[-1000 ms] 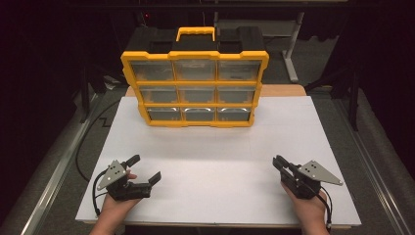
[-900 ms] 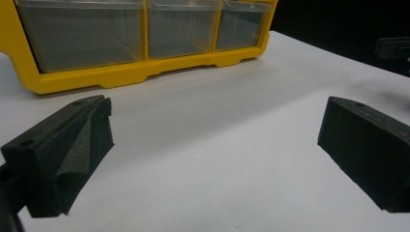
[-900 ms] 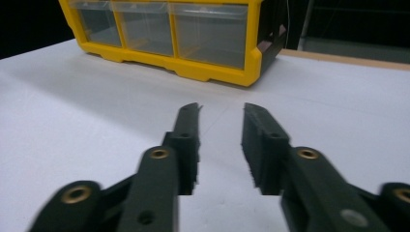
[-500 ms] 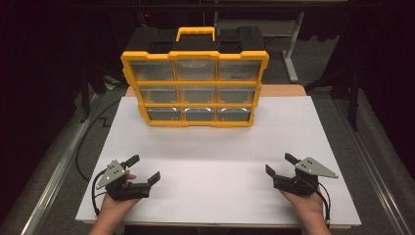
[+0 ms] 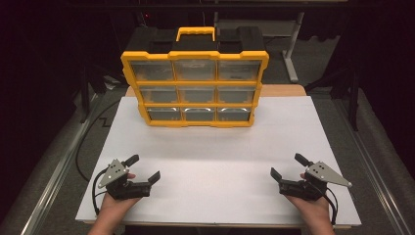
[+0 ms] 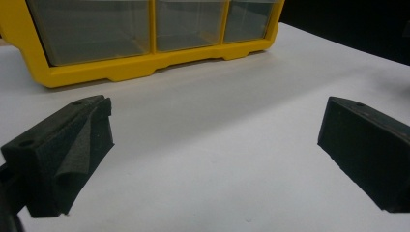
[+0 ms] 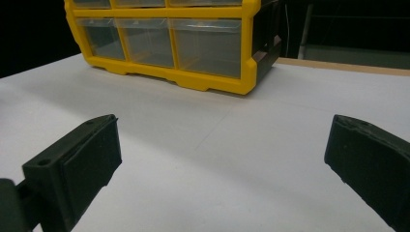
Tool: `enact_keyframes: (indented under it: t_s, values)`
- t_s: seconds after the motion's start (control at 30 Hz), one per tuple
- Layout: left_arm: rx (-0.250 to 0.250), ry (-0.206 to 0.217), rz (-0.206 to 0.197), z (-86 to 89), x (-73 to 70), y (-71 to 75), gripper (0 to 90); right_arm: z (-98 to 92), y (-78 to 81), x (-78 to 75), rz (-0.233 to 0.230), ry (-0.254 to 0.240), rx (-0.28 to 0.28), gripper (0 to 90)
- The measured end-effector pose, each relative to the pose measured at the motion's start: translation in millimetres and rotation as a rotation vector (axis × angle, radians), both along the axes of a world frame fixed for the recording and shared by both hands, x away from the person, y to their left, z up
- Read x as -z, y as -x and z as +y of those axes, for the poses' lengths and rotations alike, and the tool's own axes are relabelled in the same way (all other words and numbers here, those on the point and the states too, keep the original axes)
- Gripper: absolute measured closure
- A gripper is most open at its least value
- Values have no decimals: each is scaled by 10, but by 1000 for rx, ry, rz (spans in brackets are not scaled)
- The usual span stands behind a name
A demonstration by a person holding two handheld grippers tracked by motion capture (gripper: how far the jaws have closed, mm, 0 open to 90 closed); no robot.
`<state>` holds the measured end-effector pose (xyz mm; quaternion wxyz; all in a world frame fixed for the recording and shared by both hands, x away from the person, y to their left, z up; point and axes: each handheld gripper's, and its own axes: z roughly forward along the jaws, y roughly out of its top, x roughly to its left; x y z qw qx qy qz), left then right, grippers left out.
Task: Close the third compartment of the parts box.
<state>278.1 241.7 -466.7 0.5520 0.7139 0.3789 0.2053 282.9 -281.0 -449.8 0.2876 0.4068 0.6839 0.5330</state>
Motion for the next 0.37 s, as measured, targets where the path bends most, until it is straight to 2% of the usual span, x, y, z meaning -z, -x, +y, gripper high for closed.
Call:
enact_keyframes:
  t_s: [0.13, 0.37]
  values:
    - [-1, -8, -2, -6, -6, 19, 2, 38, 18, -13, -33, 28, -10, 1]
    - [-8, -23, 1, 1, -16, 37, 1, 28, 9, -5, -28, 30, -2, 1]
